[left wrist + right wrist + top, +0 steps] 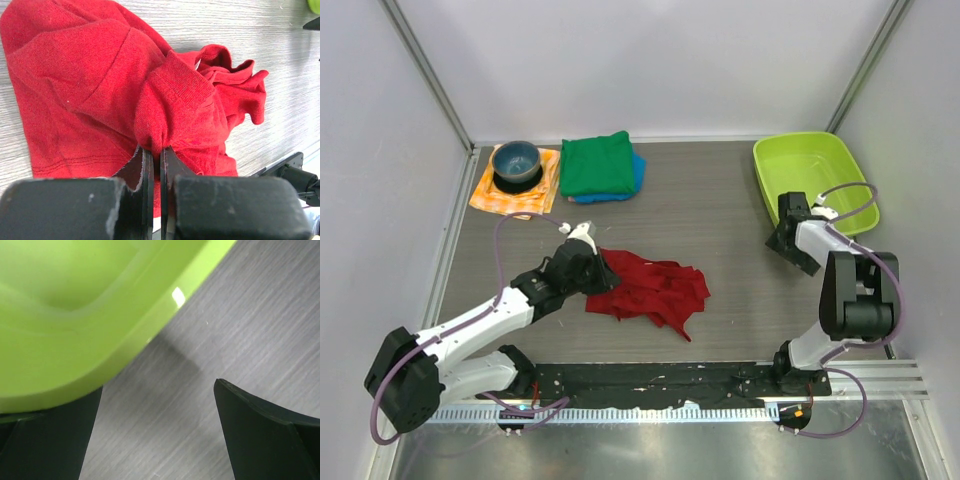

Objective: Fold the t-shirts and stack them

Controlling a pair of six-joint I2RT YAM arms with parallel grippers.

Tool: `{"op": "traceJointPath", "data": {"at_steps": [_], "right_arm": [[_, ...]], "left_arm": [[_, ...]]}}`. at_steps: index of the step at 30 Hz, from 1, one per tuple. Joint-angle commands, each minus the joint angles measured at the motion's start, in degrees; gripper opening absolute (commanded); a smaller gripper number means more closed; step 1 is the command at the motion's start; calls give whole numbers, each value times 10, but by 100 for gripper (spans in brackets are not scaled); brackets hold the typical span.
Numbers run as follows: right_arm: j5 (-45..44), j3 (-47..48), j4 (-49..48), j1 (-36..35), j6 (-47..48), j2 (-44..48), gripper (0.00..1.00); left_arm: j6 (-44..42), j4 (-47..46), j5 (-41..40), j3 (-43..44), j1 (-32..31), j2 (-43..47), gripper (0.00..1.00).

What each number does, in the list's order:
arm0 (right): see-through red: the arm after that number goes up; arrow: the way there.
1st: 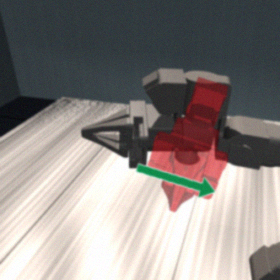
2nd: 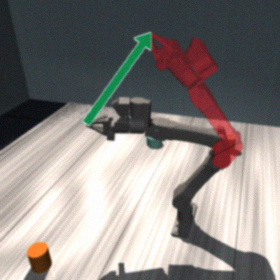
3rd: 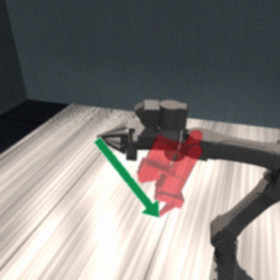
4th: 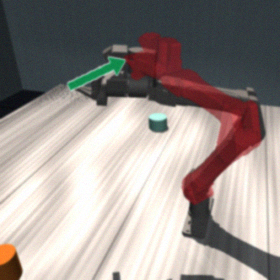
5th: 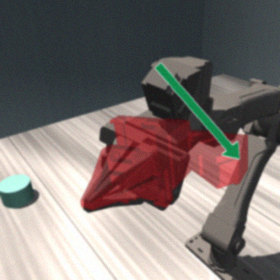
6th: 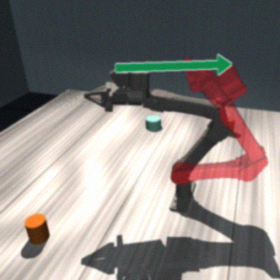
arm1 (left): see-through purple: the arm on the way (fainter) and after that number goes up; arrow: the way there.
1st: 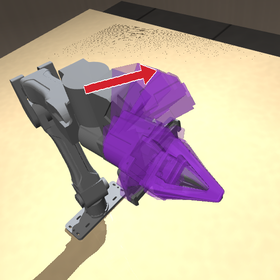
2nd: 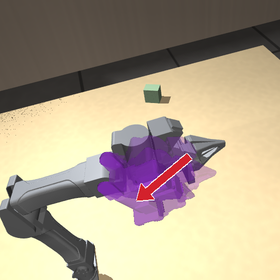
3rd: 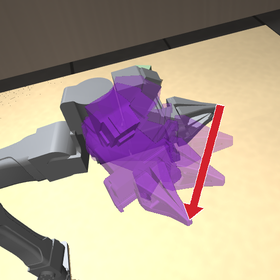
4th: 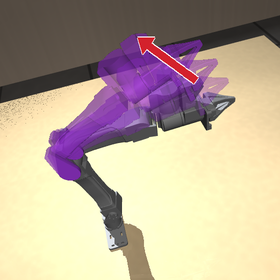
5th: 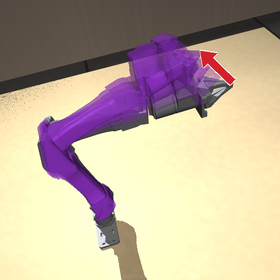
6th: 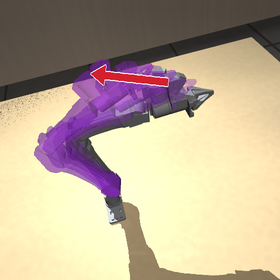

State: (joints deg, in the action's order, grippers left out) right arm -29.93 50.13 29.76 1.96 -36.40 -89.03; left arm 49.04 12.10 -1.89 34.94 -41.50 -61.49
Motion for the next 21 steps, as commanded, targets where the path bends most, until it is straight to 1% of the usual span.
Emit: {"op": "traceJointPath", "data": {"at_steps": [1, 7, 9, 11, 12, 15, 16, 17, 18, 19, 21], "right_arm": [[13, 41, -65, 32, -22, -32, 100], [-3, 112, -73, 34, -15, -99, 100], [5, 131, -73, 24, -13, -95, 99], [-8, 121, -85, -3, 1, -72, 99], [-51, 117, -87, -52, 6, -55, 99], [-97, 99, -83, -129, 36, 23, 100], [-104, 91, -75, -185, 42, 61, 100], [-107, 89, -65, -210, 48, 76, 100], [-94, 89, -54, -231, 48, 90, 100], [-76, 86, -42, -274, 49, 112, 99], [-30, 79, -36, -309, 54, 130, 99]], "left_arm": [[-2, -23, -13, 9, 0, -15, 0], [2, -23, -12, 15, 10, -22, 0], [0, -13, -10, 17, 14, -7, 0], [-3, 2, -9, 29, 13, 12, 0], [-8, 19, -7, 34, 14, 20, 0], [-17, 67, -13, 57, 14, 50, 0], [-19, 78, -15, 66, 14, 59, 0], [-21, 85, -13, 67, 14, 66, 0], [-21, 103, -11, 68, 13, 77, 0], [-19, 109, -9, 67, 13, 83, 0], [-16, 120, 7, 55, 13, 102, 0]]}}
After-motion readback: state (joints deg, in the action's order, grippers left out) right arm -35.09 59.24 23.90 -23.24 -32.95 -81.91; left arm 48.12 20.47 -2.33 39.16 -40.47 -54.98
